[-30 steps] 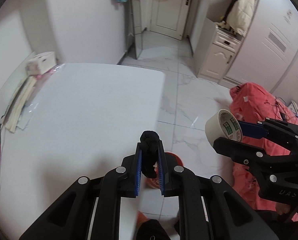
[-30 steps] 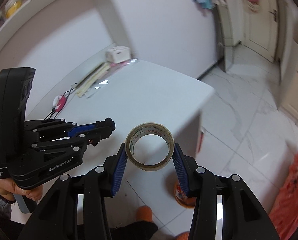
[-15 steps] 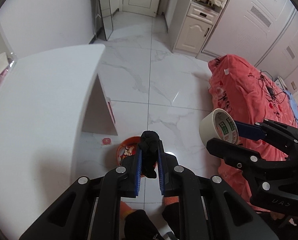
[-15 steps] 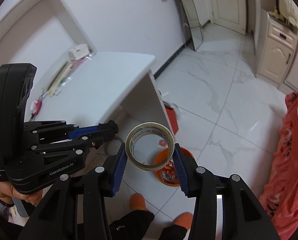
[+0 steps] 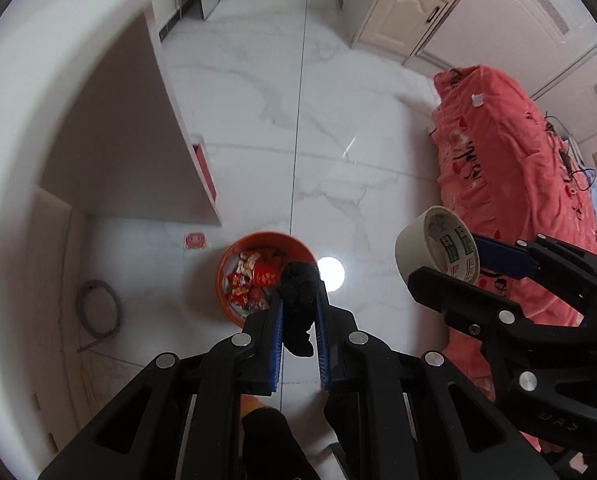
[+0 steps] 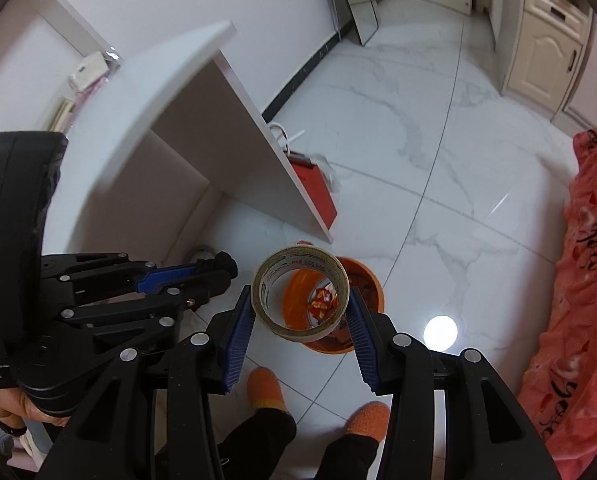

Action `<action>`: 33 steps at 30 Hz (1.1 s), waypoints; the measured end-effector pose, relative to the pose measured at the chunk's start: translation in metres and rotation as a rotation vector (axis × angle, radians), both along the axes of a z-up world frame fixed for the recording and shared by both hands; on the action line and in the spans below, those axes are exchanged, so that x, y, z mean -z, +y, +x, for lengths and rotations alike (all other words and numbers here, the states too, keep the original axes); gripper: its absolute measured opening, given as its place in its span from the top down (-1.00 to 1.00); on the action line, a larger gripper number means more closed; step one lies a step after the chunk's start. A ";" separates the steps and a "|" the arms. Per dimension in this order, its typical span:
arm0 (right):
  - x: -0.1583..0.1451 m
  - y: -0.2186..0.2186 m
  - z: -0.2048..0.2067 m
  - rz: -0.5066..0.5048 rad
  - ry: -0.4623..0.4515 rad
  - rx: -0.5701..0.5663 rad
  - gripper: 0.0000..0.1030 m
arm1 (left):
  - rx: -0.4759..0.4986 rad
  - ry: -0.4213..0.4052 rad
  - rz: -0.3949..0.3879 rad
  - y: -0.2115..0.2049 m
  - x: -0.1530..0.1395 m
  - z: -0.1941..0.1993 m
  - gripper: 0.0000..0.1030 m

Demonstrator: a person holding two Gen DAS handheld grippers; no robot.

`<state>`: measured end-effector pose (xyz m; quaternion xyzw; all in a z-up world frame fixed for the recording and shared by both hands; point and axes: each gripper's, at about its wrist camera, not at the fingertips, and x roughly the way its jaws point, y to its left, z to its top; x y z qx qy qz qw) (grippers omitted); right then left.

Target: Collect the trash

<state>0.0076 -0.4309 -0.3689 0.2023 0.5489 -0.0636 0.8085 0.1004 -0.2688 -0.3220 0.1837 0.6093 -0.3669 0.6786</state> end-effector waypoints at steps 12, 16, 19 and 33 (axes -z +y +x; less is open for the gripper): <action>0.053 -0.005 0.021 0.025 0.069 0.009 0.07 | 0.002 0.038 0.058 -0.002 0.039 0.015 0.40; 0.057 -0.005 0.022 0.031 0.085 0.011 0.07 | 0.009 0.045 0.065 -0.001 0.042 0.015 0.34; 0.058 -0.006 0.024 0.038 0.088 0.015 0.05 | 0.008 0.047 0.069 -0.001 0.045 0.018 0.29; 0.044 -0.002 0.023 0.031 0.069 0.013 -0.02 | 0.003 0.035 0.072 0.000 0.038 0.017 0.27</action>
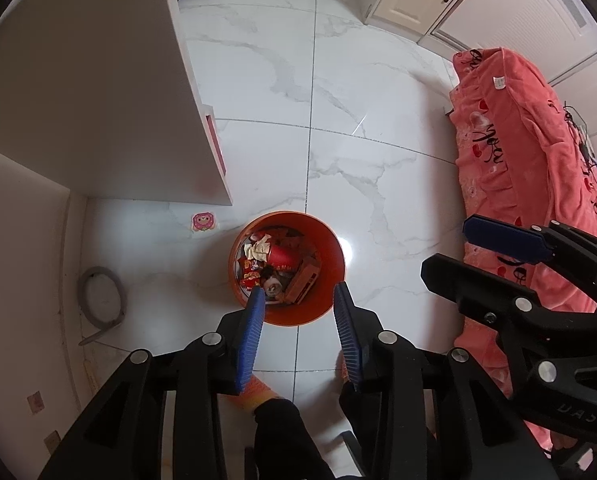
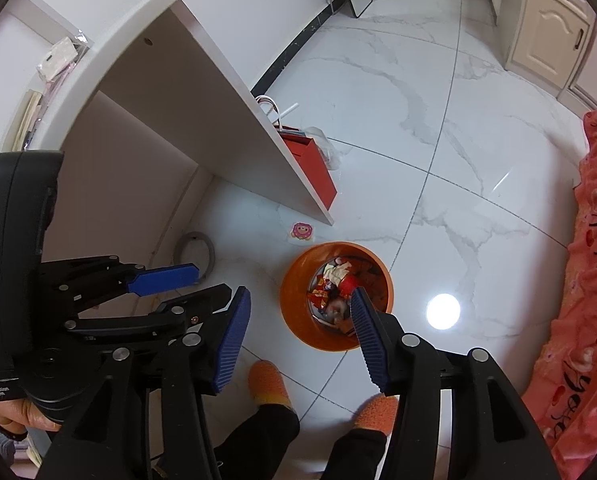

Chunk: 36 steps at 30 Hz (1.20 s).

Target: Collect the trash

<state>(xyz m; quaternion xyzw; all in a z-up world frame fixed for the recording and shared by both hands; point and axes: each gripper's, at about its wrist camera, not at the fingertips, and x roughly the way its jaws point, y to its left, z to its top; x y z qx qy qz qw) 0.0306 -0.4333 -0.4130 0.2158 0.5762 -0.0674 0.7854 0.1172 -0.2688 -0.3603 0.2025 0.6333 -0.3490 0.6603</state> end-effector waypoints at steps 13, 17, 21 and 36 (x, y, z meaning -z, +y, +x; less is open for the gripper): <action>-0.094 0.002 -0.041 -0.068 -0.107 0.021 -0.03 | 0.003 -0.113 -0.076 0.002 -0.077 -0.025 0.00; -0.138 0.003 -0.060 -0.079 -0.173 0.037 -0.08 | -0.009 -0.162 -0.125 0.007 -0.117 -0.038 0.00; -0.178 0.011 -0.076 -0.106 -0.239 0.023 -0.12 | -0.021 -0.236 -0.160 0.015 -0.155 -0.051 -0.15; -0.300 0.061 -0.104 -0.161 -0.523 -0.055 -0.71 | -0.233 -0.607 -0.206 0.072 -0.272 -0.082 -0.53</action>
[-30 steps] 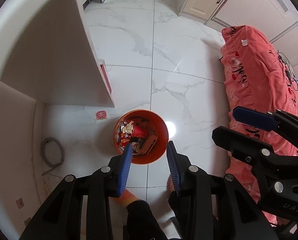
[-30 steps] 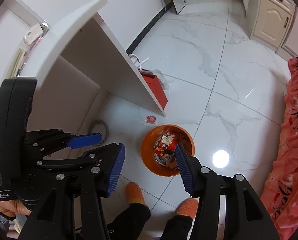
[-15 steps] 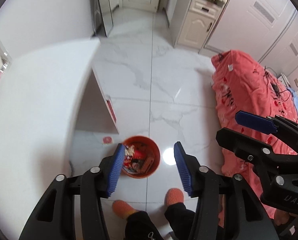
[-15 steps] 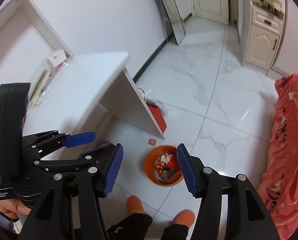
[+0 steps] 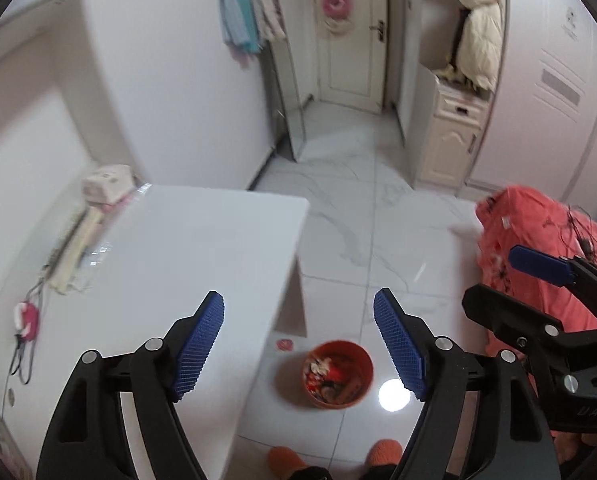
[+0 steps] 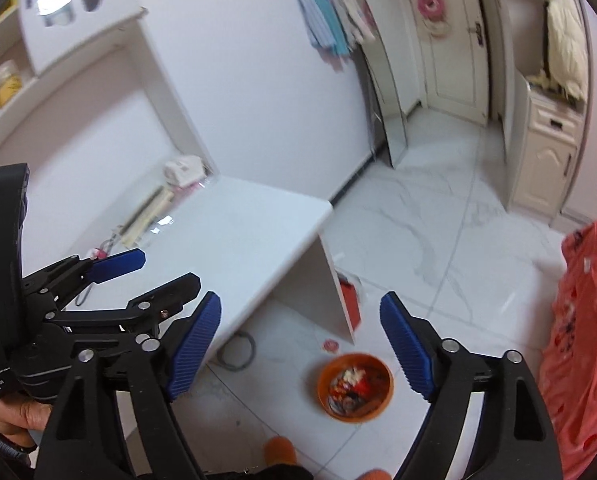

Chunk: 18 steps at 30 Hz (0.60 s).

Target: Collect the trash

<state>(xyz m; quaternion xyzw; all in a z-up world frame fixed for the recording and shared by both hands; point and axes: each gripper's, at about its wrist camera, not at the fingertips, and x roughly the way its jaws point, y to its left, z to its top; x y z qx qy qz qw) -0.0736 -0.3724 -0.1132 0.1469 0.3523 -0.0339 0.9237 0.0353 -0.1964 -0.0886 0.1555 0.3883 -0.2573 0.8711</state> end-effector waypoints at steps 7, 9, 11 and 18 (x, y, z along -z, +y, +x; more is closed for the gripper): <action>-0.037 0.018 0.000 -0.022 -0.094 -0.056 -0.82 | -0.100 -0.079 -0.048 0.029 -0.032 -0.011 -0.60; -0.046 0.024 0.002 -0.024 -0.119 -0.076 -0.83 | -0.116 -0.095 -0.050 0.034 -0.038 -0.013 -0.60; -0.054 0.032 0.005 -0.033 -0.141 -0.094 -0.87 | -0.141 -0.118 -0.048 0.041 -0.045 -0.016 -0.60; -0.077 0.066 0.010 -0.034 -0.197 -0.169 -0.90 | -0.253 -0.190 -0.067 0.074 -0.063 -0.025 -0.70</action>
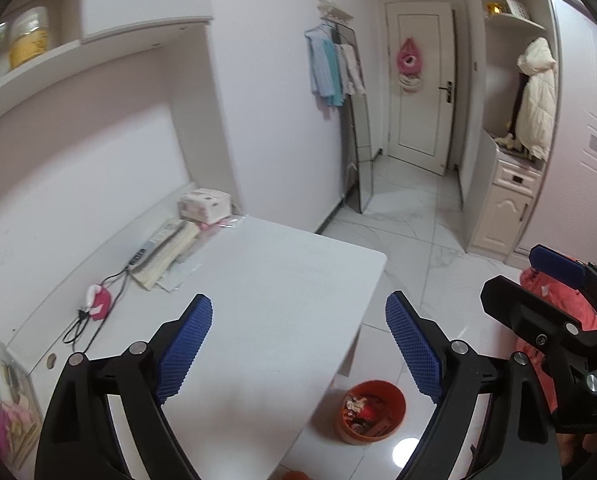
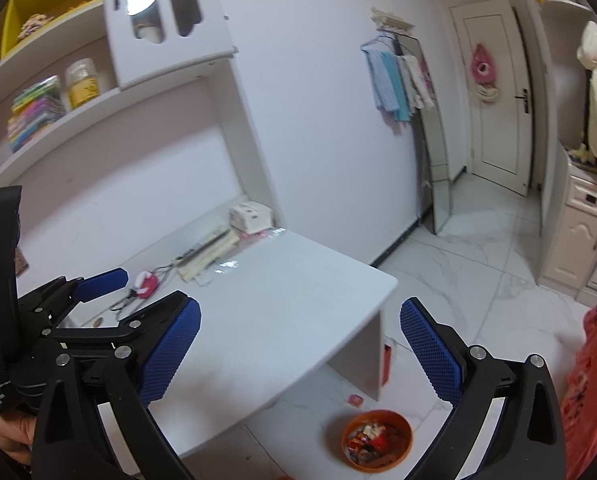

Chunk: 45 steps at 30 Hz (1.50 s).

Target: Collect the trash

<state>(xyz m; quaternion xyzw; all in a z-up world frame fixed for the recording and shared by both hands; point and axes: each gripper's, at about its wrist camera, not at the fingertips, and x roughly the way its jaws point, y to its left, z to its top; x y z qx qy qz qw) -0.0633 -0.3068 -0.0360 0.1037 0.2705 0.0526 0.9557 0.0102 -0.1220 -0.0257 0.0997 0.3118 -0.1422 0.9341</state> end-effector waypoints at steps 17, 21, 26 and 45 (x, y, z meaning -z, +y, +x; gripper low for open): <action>-0.018 0.076 0.011 -0.073 -0.075 -0.142 -0.90 | -0.250 -0.087 -0.089 0.073 -0.022 -0.021 -0.89; -0.016 0.085 0.016 -0.077 -0.065 -0.163 -0.90 | -0.276 -0.098 -0.084 0.082 -0.024 -0.022 -0.89; -0.015 0.091 0.021 -0.077 -0.059 -0.182 -0.90 | -0.300 -0.082 -0.098 0.090 -0.023 -0.017 -0.89; -0.008 0.100 0.031 -0.071 -0.040 -0.194 -0.90 | -0.332 -0.111 -0.088 0.107 -0.026 -0.020 -0.89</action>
